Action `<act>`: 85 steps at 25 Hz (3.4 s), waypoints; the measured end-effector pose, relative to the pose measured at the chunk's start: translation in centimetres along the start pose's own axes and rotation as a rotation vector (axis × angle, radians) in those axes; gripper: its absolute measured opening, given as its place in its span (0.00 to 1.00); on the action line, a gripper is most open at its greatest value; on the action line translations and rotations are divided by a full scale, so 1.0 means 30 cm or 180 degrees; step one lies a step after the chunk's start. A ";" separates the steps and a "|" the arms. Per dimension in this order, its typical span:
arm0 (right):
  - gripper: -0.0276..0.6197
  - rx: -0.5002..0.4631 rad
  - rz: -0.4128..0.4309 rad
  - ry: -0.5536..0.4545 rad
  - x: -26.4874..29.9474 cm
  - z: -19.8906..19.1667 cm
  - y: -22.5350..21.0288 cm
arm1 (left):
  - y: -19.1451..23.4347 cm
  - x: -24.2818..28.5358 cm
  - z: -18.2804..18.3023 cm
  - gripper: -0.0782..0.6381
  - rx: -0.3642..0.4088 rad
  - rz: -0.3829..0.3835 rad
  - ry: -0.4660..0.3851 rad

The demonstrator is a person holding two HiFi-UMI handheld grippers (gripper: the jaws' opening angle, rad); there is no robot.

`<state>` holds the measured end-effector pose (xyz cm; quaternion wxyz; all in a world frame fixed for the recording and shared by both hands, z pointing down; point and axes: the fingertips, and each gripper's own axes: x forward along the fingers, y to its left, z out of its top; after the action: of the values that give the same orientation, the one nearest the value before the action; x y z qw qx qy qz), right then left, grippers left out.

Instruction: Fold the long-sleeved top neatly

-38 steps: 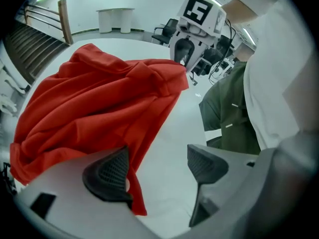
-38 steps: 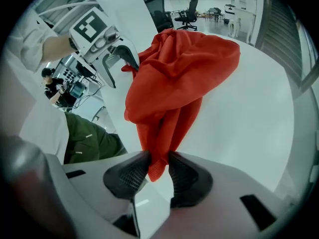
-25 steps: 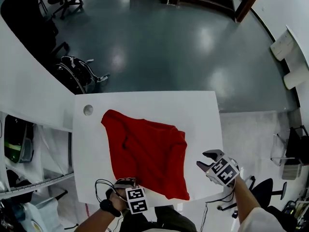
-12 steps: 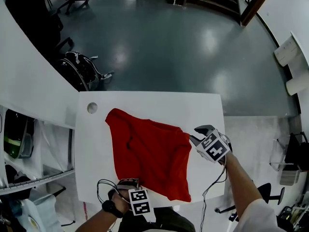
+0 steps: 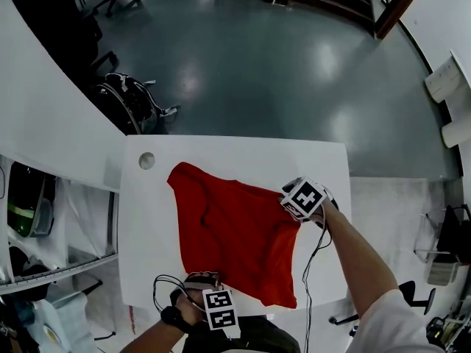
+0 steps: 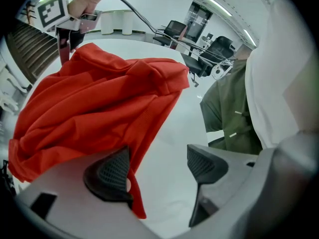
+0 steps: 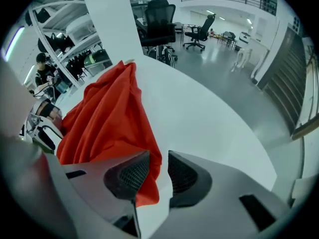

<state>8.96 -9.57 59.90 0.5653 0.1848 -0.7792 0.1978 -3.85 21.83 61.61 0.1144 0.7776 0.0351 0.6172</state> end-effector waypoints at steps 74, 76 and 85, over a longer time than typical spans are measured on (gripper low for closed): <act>0.31 -0.0689 0.0110 -0.0032 -0.188 -0.611 0.815 | -0.171 -0.092 -0.242 0.62 0.0505 0.0527 0.0074; 0.35 -0.1157 -0.0034 0.0028 -0.144 -0.613 0.859 | -0.184 -0.059 -0.262 0.63 0.0617 0.0439 0.0238; 0.35 -0.1593 -0.0253 0.0138 -0.069 -0.642 0.870 | -0.115 -0.058 -0.225 0.61 -0.0668 0.0506 0.0006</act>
<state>11.77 22.81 60.79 0.6173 0.0653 -0.7838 -0.0197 -10.49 25.75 60.61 0.1459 0.7611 -0.0914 0.6253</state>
